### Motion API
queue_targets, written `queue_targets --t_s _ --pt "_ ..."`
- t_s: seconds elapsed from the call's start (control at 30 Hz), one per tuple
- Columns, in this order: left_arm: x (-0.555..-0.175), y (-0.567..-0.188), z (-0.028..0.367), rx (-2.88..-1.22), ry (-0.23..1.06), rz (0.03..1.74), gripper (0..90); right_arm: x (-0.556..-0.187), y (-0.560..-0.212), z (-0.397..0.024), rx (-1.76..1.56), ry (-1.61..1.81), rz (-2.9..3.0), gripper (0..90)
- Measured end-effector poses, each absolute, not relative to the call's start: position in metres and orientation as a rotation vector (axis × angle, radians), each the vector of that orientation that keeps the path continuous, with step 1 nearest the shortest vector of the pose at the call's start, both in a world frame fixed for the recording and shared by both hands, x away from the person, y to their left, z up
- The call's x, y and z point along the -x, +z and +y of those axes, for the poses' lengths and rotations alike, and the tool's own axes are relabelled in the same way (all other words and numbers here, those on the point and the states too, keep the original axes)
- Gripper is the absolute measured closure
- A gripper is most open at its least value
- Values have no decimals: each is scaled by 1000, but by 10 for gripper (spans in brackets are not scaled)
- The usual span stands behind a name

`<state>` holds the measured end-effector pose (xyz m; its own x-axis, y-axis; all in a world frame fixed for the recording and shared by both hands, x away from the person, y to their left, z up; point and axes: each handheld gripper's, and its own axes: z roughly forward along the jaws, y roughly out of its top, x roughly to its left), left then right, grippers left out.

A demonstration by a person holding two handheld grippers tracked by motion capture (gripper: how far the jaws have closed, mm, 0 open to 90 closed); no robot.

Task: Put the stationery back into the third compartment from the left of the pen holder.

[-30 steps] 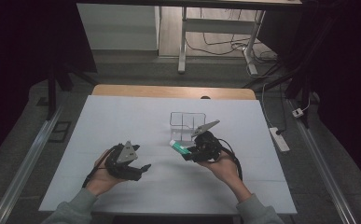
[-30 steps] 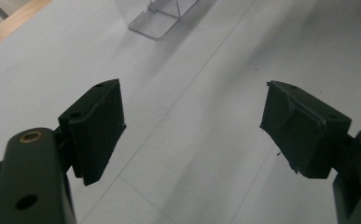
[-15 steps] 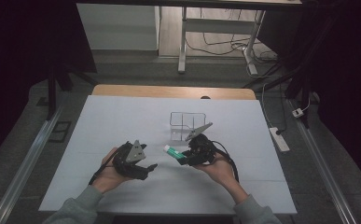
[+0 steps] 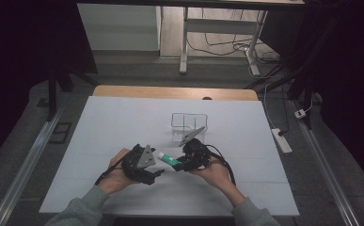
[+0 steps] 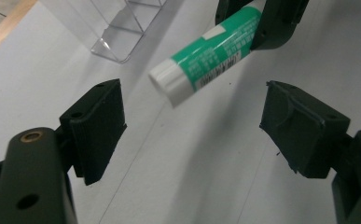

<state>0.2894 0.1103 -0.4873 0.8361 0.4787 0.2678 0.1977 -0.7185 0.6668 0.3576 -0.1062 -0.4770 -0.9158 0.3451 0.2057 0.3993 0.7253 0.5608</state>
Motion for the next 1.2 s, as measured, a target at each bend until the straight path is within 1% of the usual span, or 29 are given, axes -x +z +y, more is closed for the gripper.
queue_targets --t_s 0.23,0.4,0.5,0.7,0.77,0.9,1.0,1.07,1.1,1.13,1.17,1.2 --pt "-288 -489 102 -2401 574 421 221 -357 -481 -102 576 -904 -2838 643" --pt "-286 -494 95 -2451 582 350 259 -354 -481 -100 530 -908 -2818 642" --pt "-285 -495 94 -2470 603 322 317 -352 -480 -98 509 -904 -2801 642" --pt "-283 -499 92 -2537 628 235 494 -350 -479 -96 482 -893 -2776 642" --pt "-283 -500 92 -2550 610 211 551 -351 -478 -97 470 -918 -2769 642" --pt "-282 -500 91 -2573 589 175 604 -350 -475 -99 460 -945 -2764 639" --pt "-282 -501 92 -2553 572 186 631 -350 -473 -100 461 -1000 -2752 631" --pt "-282 -500 94 -2530 563 202 643 -350 -470 -102 485 -1044 -2742 615" --pt "-283 -499 95 -2522 567 218 648 -350 -467 -104 515 -1103 -2745 566" --pt "-284 -499 97 -2507 567 241 648 -350 -467 -104 515 -1103 -2745 566" --pt "-285 -498 99 -2494 563 263 649 -350 -464 -108 542 -1166 -2743 510" --pt "-287 -498 102 -2485 562 285 649 -350 -464 -108 542 -1166 -2743 510"
